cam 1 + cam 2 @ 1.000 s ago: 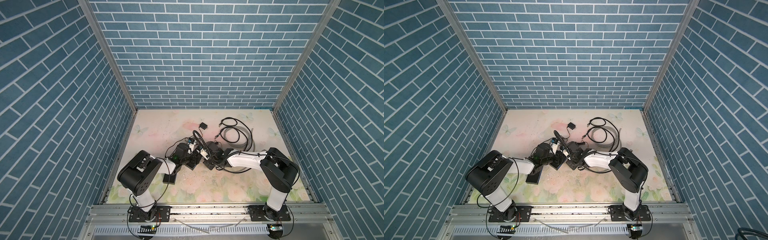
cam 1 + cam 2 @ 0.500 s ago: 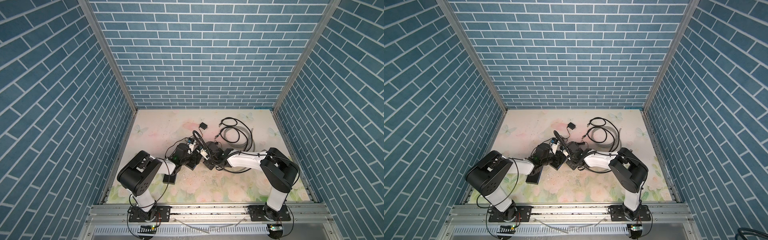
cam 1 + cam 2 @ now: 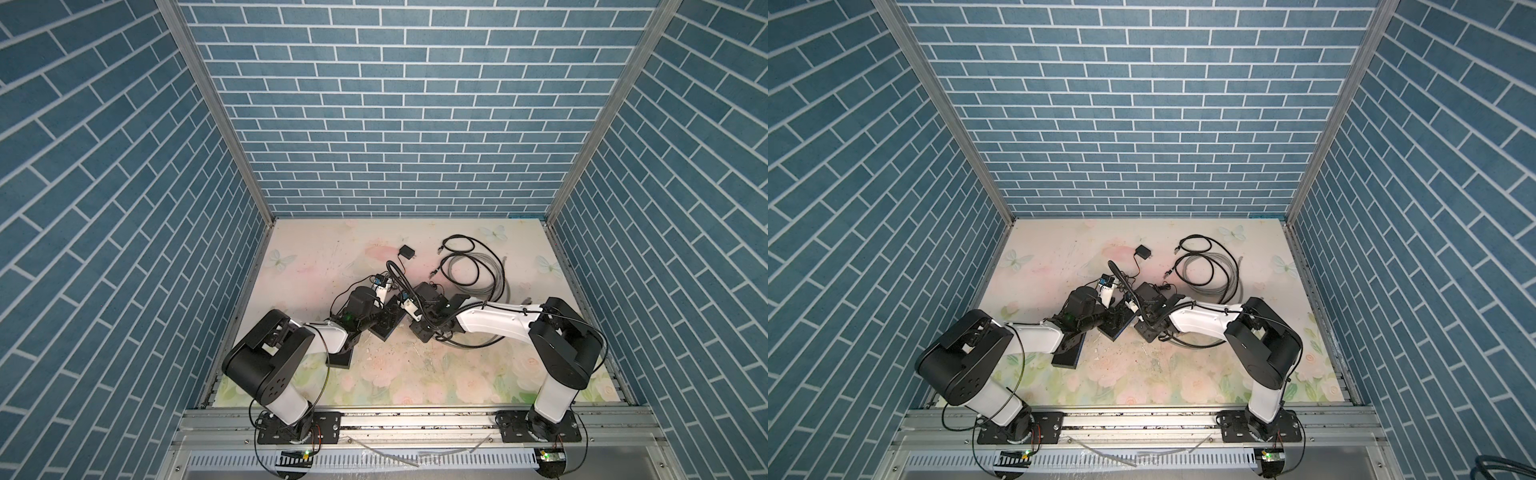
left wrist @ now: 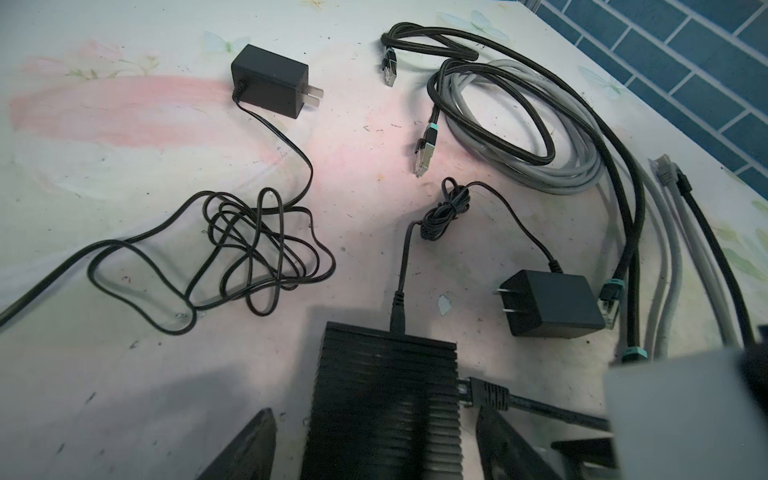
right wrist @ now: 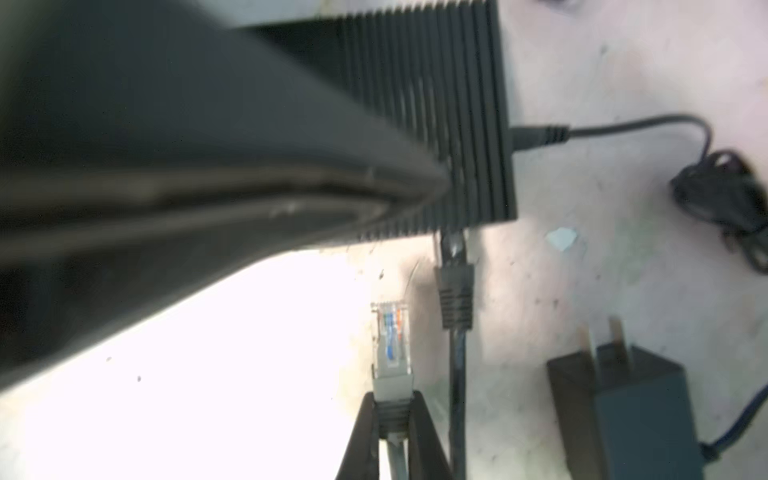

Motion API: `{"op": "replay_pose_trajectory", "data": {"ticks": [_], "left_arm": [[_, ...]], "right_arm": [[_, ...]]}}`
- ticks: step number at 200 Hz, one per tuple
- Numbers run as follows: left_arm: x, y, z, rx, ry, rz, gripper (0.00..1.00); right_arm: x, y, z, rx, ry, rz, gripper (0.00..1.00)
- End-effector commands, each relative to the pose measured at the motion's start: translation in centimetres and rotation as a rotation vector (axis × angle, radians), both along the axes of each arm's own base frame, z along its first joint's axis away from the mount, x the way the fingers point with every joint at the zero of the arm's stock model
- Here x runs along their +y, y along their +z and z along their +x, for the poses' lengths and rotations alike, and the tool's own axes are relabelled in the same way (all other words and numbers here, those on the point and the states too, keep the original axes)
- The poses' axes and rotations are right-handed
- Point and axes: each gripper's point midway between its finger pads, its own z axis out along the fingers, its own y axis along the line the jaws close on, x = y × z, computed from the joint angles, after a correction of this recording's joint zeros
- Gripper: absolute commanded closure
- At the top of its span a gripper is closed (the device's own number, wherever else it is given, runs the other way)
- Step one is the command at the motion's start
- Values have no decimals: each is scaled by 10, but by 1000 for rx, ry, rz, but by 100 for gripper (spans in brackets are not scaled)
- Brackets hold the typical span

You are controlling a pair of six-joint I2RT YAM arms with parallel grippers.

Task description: Insert the plug into the switch port

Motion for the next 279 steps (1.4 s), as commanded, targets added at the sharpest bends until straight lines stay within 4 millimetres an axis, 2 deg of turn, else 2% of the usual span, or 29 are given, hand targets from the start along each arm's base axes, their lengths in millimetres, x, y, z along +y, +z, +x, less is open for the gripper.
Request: {"op": "replay_pose_trajectory", "data": {"ticks": [1,42,79,132,173,206,243,279], "left_arm": [[3,-11,-2,-11,3,9,25],[-1,-23,-8,11,-23,-7,26],[4,-29,-12,16,-18,5,27],[4,-32,-15,27,-27,5,28],[1,-34,-16,36,-39,0,28],[0,-36,-17,45,-44,-2,29],[0,-37,-18,51,-47,-2,29],[0,-36,-18,47,-44,-3,29]], "right_arm": [[2,0,-10,86,-22,-28,100],[16,1,-2,97,-33,-18,100],[26,-2,5,99,-41,-17,100],[25,-8,9,100,-52,-48,100],[24,-3,22,79,-100,-33,100],[36,10,31,57,-100,26,100],[51,15,33,72,-77,68,100],[51,8,28,100,-71,52,100]]}}
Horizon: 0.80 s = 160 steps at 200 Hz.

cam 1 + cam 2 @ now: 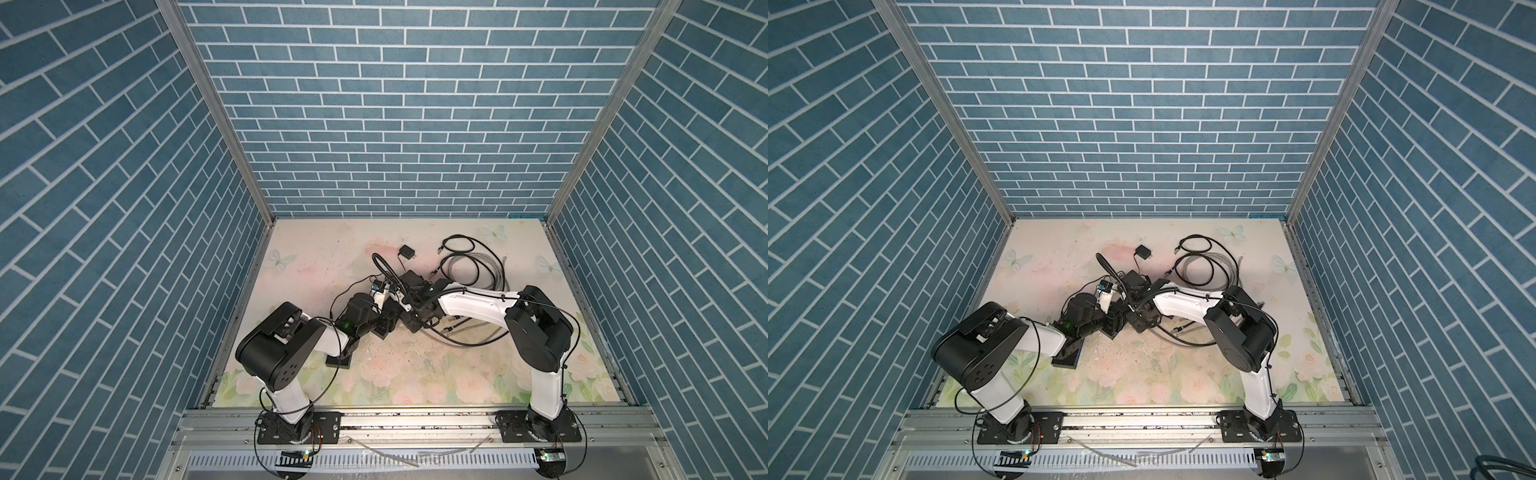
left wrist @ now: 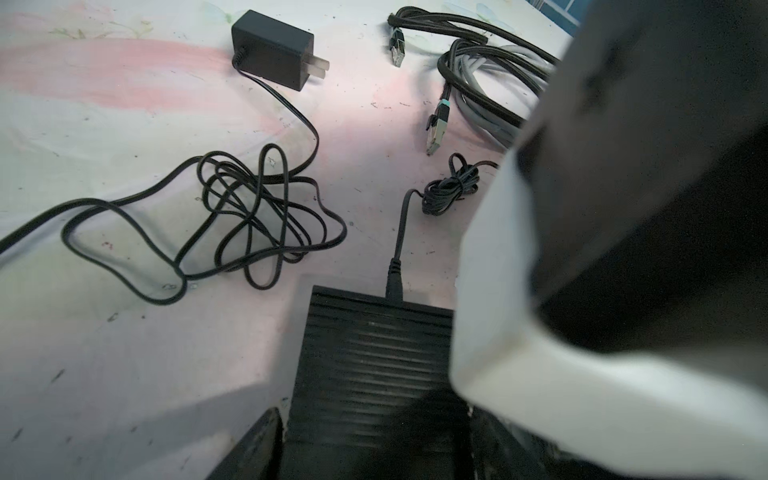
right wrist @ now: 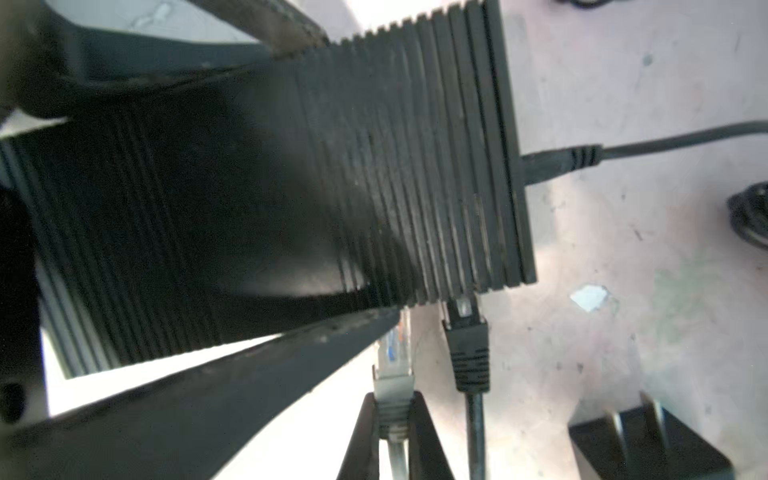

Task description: Insert the plug into the switch port

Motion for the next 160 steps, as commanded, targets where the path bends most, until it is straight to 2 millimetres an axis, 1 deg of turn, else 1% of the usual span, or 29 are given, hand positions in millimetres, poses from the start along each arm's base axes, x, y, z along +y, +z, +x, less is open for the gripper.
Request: {"op": "replay_pose_trajectory", "data": {"ticks": [1,45,79,108,160], "left_arm": [[-4,-15,-14,47,-50,22,29],[-5,-17,-14,52,-56,21,29],[-6,-16,-15,52,-59,16,29],[-8,-17,-17,59,-75,10,29],[-14,-16,-22,68,-117,-10,29]], "right_arm": [[25,15,8,-13,-1,88,100],[26,20,8,-25,-1,103,100],[32,24,11,-39,5,131,100],[40,35,17,-73,13,170,100],[47,53,33,-186,33,219,100]]}}
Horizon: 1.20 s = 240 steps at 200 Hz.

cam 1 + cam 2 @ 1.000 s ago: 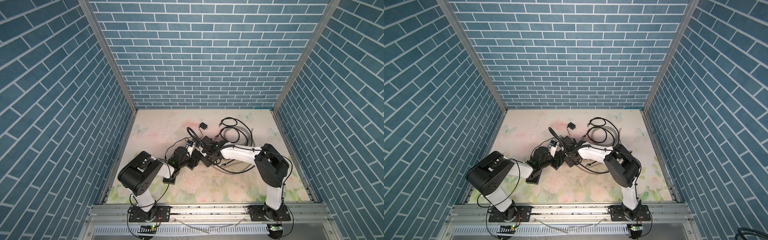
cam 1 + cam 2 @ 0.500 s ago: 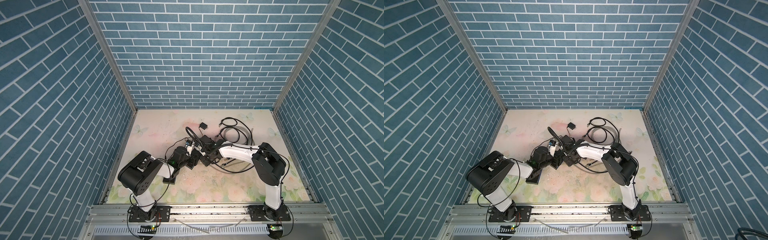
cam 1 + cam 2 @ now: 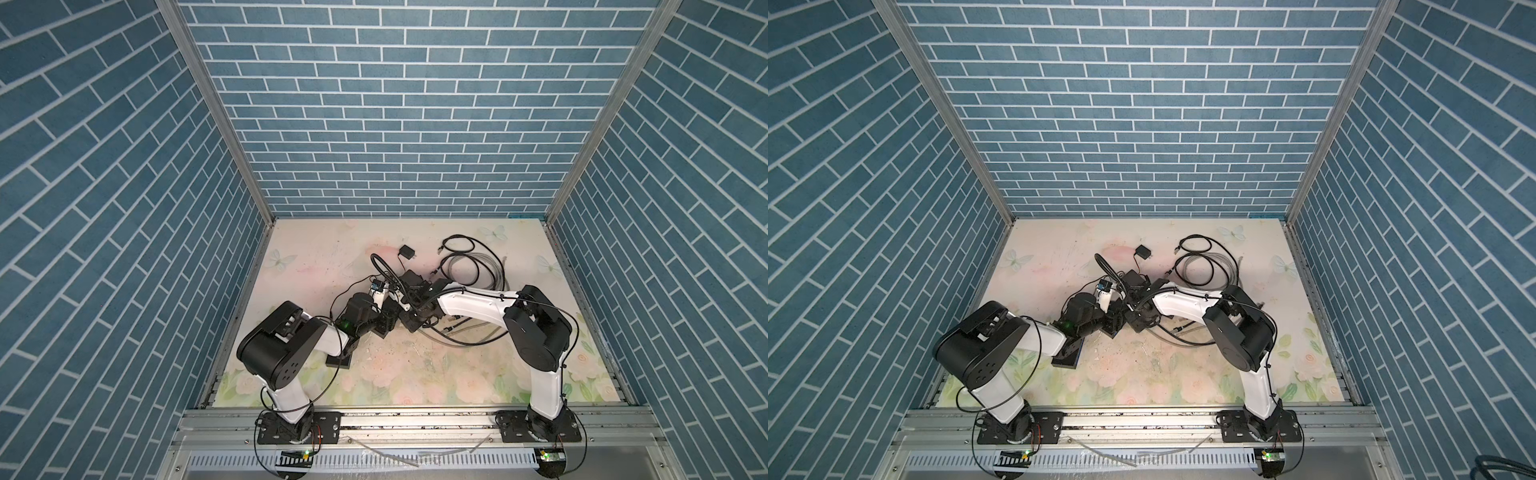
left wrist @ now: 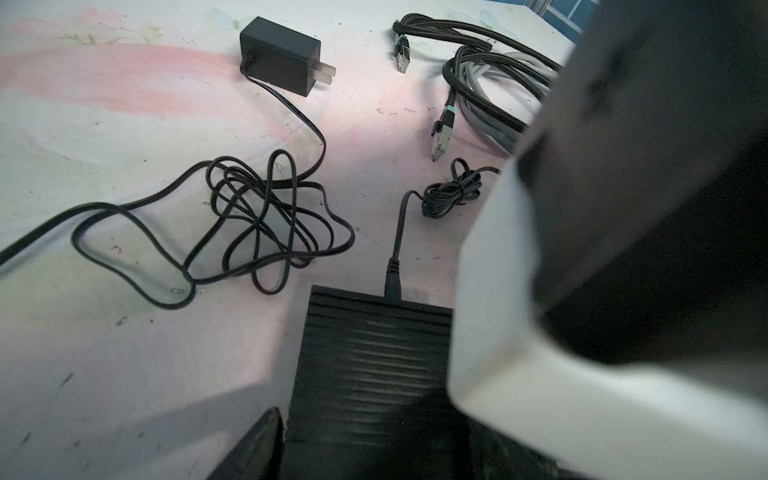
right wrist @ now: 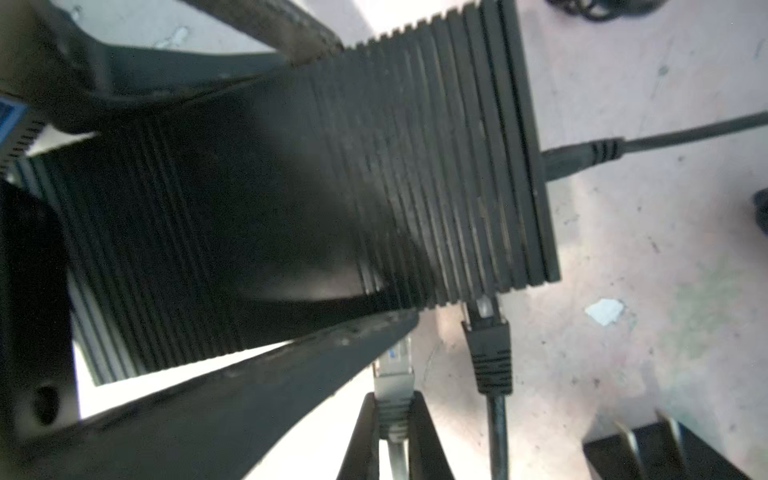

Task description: Insert the plug into the switch port

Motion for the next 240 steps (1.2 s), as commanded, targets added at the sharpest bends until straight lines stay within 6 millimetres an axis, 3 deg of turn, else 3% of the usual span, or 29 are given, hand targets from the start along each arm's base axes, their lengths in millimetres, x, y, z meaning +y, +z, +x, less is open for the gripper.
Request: {"op": "replay_pose_trajectory", "data": {"ticks": [1,51,106,161,197,240], "left_arm": [[-14,-15,-25,72,-120,-5,29],[-26,-11,-33,76,-193,-52,29],[-40,-4,-46,86,-301,-114,30],[-42,-7,-57,107,-346,-104,30],[-39,-13,-63,128,-357,-78,30],[-40,-16,-65,138,-360,-85,30]], "right_arm": [[41,51,32,-184,27,193,100],[56,61,42,-311,93,306,100],[74,71,33,-450,283,430,100],[82,91,38,-477,348,409,100],[77,104,41,-487,370,378,100],[86,116,48,-531,339,458,100]]}}
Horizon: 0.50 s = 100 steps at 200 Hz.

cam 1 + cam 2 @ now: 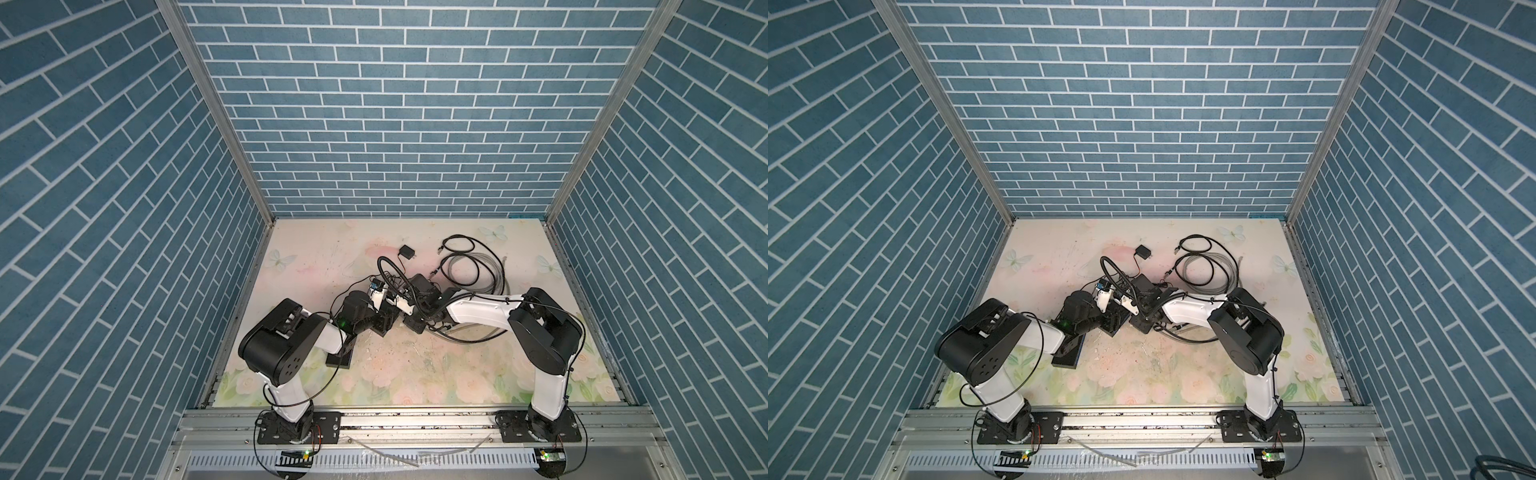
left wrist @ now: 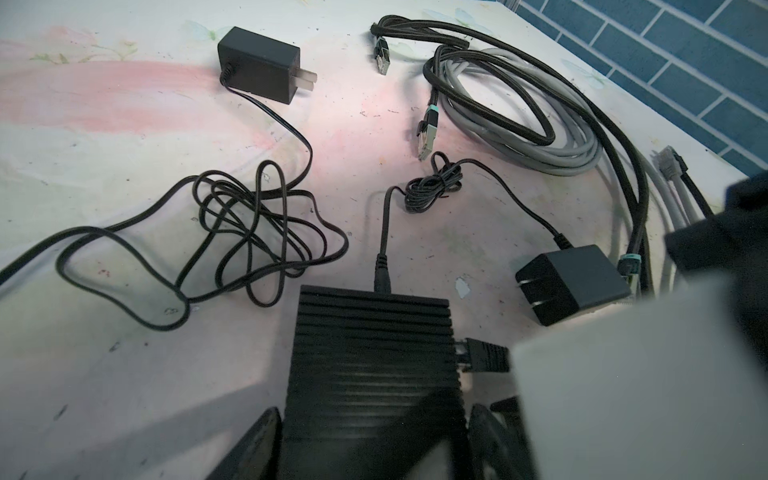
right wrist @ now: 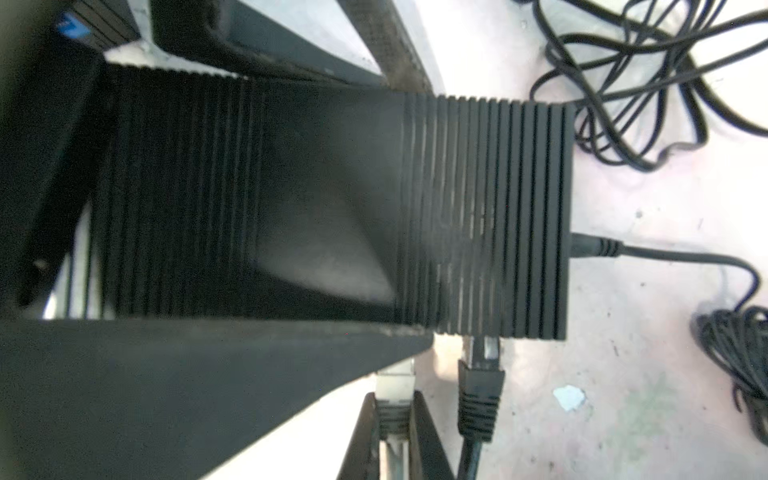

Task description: Insert the plug into the switch port

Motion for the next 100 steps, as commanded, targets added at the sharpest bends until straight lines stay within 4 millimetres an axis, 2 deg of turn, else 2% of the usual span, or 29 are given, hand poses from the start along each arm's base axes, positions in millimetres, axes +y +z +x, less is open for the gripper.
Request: {"op": "replay_pose_trajectory", "data": {"ticks": [1,100], "left_arm": [[-39,-16,-65,161,-283,-67,30],[-57,-10,-80,180,-380,-98,30]], "right_arm": [[82,119,37,-260,84,420,100],[119,140,49,-346,159,592,100]]}}
